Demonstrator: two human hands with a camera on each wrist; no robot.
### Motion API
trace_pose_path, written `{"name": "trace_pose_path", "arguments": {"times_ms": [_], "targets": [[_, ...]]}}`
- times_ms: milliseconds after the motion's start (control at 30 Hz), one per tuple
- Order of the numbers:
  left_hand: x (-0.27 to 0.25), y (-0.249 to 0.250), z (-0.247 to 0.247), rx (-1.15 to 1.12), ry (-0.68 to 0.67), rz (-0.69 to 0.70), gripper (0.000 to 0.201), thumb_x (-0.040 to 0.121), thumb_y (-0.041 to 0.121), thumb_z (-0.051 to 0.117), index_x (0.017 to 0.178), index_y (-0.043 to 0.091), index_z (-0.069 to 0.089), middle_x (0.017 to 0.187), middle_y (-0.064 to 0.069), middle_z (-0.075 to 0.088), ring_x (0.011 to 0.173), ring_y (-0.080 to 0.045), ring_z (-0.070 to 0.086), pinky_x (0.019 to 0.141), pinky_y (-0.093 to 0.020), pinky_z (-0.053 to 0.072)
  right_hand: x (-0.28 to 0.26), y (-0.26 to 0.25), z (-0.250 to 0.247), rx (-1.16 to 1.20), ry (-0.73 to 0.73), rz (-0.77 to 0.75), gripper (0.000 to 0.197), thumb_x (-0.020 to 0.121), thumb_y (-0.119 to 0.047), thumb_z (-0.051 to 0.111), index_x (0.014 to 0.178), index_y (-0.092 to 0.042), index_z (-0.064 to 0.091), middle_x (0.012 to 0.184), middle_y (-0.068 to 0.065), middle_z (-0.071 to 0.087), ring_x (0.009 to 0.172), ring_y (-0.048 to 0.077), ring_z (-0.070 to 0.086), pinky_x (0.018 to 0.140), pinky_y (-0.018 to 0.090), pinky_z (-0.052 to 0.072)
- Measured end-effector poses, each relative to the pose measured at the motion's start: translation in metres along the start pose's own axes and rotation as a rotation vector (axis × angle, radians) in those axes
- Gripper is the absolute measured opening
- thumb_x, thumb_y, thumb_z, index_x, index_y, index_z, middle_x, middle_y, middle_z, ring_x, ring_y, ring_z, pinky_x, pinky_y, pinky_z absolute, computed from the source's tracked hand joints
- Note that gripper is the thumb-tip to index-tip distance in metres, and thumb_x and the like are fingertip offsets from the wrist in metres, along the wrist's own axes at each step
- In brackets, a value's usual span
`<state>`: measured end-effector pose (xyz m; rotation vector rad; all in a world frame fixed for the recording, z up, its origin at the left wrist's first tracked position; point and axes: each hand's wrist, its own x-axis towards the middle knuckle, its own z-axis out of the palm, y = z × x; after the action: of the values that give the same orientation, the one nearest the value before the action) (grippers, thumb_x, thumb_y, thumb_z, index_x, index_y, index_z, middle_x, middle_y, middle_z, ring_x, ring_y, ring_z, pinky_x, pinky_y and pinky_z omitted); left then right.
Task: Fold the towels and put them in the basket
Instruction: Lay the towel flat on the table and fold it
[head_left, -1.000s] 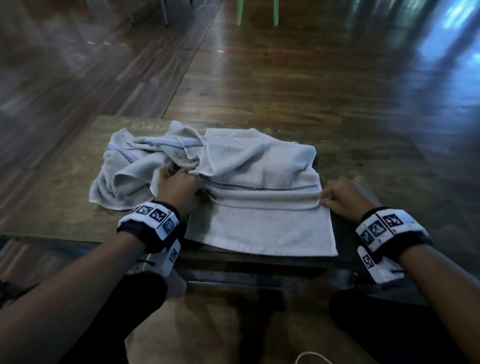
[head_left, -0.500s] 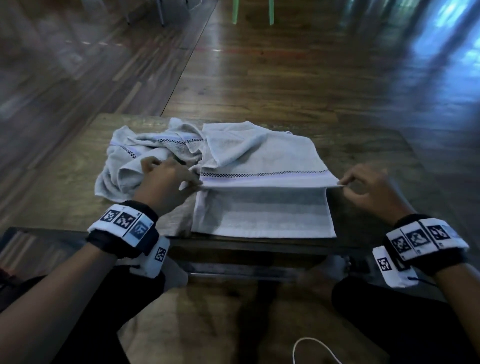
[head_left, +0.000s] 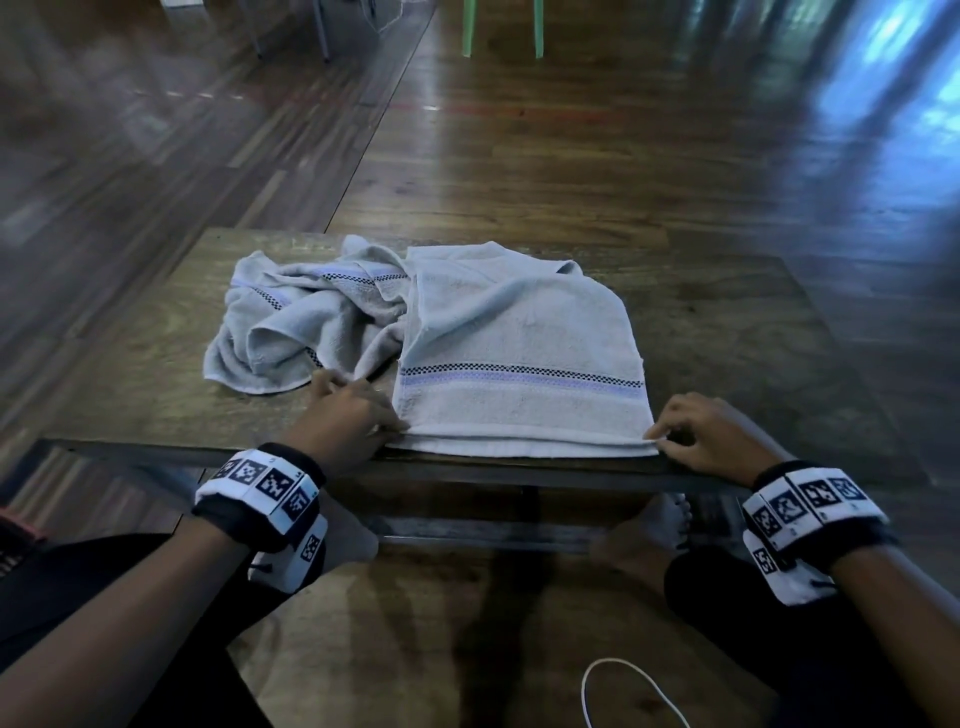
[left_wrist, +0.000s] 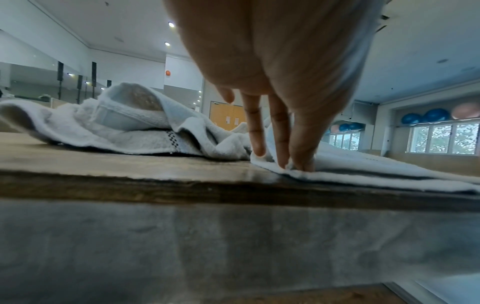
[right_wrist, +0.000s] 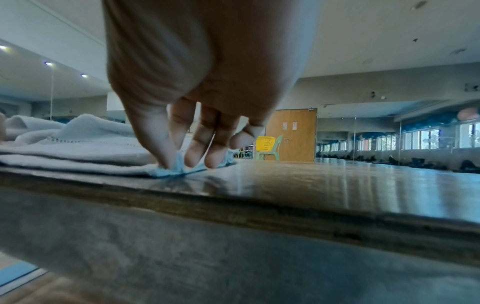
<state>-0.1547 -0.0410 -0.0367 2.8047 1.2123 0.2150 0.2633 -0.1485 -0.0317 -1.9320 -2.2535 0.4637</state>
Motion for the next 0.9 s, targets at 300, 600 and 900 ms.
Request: {"name": "trace_pose_path", "arguments": {"times_ms": [300, 600, 900], "targets": [[-0.005, -0.002, 0.003, 0.087, -0.101, 0.099, 0.041, 0.062, 0.051, 0.072, 0.096, 0.027, 0.068, 0.091, 0.009, 0.06, 0.088, -0.013, 0.06, 0.081, -0.029, 0.015, 0.0, -0.003, -0.001, -0.163, -0.117, -0.023, 0.052, 0.06, -0.064, 0.072, 0.099, -0.031, 0.061, 0.089, -0.017, 0.049, 0.086, 0.004, 0.046, 0.075, 0.026, 0.038], [-0.002, -0.001, -0.002, -0.002, -0.16, 0.006, 0.01, 0.075, 0.027, 0.072, 0.084, 0.025, 0.068, 0.088, 0.013, 0.062, 0.088, -0.01, 0.059, 0.082, -0.024, 0.012, -0.003, -0.019, 0.005, -0.196, -0.134, -0.022, 0.024, 0.077, -0.038, 0.071, 0.093, -0.027, 0.057, 0.087, -0.015, 0.046, 0.086, 0.006, 0.042, 0.071, 0.023, 0.028], [-0.001, -0.005, -0.021, -0.084, 0.056, -0.057, 0.006, 0.078, 0.031, 0.069, 0.079, 0.029, 0.064, 0.079, 0.017, 0.061, 0.078, -0.008, 0.06, 0.074, -0.026, 0.016, -0.006, -0.01, -0.004, 0.118, 0.2, -0.03, 0.031, 0.072, -0.009, 0.077, 0.081, -0.031, 0.056, 0.08, -0.014, 0.053, 0.079, 0.012, 0.054, 0.073, 0.034, 0.047]]}}
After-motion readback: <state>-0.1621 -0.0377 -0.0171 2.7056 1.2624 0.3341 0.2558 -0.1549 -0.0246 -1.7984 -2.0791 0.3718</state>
